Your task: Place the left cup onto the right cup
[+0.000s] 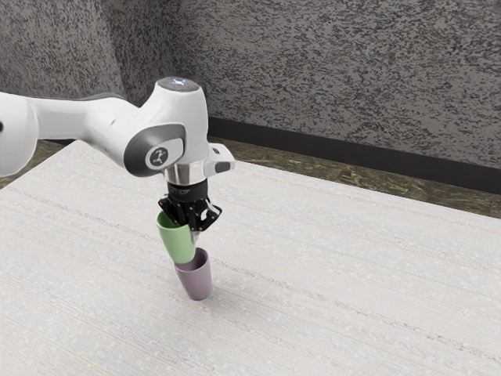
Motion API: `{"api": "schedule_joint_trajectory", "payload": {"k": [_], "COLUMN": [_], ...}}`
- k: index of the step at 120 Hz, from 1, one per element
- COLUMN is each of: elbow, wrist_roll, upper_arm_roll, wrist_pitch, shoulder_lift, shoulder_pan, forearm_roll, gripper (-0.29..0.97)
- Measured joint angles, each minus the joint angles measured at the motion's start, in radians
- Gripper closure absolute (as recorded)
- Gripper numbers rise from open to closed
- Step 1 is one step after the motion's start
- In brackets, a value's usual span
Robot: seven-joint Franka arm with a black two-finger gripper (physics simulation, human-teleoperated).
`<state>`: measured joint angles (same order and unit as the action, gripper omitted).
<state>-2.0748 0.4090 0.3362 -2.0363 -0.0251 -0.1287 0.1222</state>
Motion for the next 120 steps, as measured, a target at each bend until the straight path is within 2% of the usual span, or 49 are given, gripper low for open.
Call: {"api": "schedule_joint_trajectory", "payload": {"k": [120], "elbow": [0.011], "wrist_roll": [0.041], "upper_arm_roll": [0.000], "wrist_pitch": [-0.040], "shoulder_lift": [-0.051], "shoulder_pan": [0.006], "forearm_roll": [0.009], "gripper": [0.78]}}
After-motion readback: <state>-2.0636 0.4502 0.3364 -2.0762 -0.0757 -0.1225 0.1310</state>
